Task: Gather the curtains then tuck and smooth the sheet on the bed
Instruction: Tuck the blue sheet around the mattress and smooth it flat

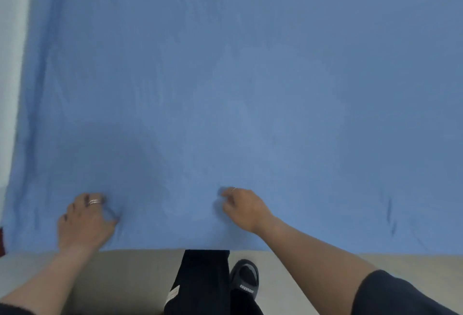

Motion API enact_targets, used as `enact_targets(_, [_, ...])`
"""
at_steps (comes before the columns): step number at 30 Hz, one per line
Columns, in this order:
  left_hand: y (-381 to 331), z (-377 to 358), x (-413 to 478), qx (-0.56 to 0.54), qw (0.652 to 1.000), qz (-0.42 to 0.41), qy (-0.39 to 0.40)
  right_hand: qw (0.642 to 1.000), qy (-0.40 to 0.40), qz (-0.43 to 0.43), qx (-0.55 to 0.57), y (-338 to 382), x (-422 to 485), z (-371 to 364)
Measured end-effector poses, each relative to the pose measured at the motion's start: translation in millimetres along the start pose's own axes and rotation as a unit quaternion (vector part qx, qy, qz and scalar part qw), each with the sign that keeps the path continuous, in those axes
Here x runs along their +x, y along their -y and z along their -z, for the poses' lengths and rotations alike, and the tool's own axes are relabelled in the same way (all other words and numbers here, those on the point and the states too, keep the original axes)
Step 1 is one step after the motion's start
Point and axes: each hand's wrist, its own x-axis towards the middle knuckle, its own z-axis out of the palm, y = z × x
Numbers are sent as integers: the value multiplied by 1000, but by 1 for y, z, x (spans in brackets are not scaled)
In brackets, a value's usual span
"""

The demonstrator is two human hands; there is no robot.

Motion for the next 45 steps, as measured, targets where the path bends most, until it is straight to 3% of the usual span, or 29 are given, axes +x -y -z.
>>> enact_targets(3, [-80,32,1,-21,1000,-10,17,986,-54,-116,105,-54,-21,33])
enact_targets(7, [-220,40,-29,-90,974,-196,72,943,-180,-218,177,-153,-54,78])
enact_targets(11, [-356,21,-84,-10,909,-417,21,931,-281,-231,39,-261,-93,104])
enact_targets(14, [-435,2,-127,47,859,-509,20,913,-311,-245,-98,-341,-126,115])
enact_targets(20, [-522,-41,-214,107,840,-531,31,926,-208,-197,-247,-467,-188,106])
enact_targets(23, [-571,-68,-259,117,825,-553,6,926,-216,-273,-147,-512,-218,103])
enact_targets(25, [-609,-88,-286,101,839,-534,2,927,-238,-286,-53,-533,-230,107])
enact_targets(28, [-655,-123,-338,128,878,-458,62,922,-290,-255,-1,-563,-247,118])
enact_targets(32, [-672,-165,-436,234,853,-441,152,906,-384,-156,-79,-605,-267,145])
enact_targets(34, [-680,-169,-475,252,822,-474,189,918,-359,-106,-129,-625,-270,165])
enact_targets(36, [-692,-162,-493,218,823,-486,199,934,-302,-88,-167,-650,-265,179])
enact_targets(40, [-748,-153,-495,144,809,-559,111,938,-255,-208,-108,-721,-282,190])
enact_targets(45, [-849,-151,-485,131,822,-552,37,895,-292,-337,-11,-752,-311,193])
